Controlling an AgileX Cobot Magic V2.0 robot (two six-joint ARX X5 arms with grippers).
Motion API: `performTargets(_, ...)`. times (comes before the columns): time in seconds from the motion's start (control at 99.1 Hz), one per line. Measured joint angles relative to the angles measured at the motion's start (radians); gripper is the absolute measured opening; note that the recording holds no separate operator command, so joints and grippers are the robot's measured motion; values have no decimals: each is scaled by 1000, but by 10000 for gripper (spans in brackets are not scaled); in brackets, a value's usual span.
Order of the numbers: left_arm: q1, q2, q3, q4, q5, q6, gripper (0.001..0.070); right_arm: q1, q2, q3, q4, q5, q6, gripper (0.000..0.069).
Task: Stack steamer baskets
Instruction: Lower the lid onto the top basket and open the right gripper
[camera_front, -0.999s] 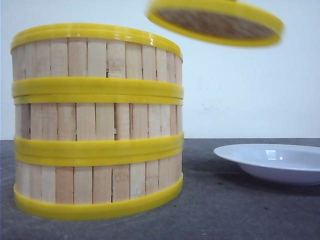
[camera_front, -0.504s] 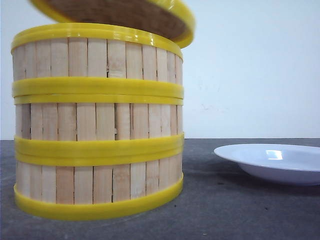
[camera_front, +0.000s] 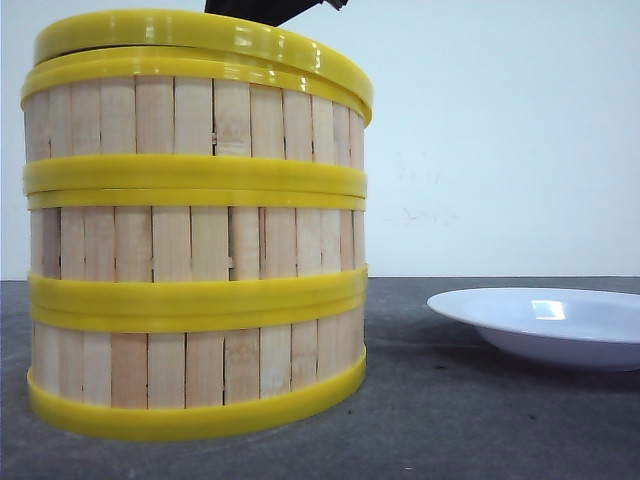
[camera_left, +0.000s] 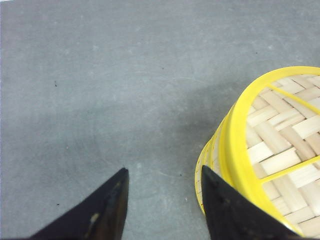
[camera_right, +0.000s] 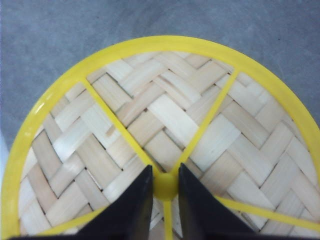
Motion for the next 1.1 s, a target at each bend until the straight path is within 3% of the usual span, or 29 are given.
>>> performTargets(1.1, 0, 0, 0, -1, 0, 0, 269, 21, 25, 13, 17, 15, -16, 69)
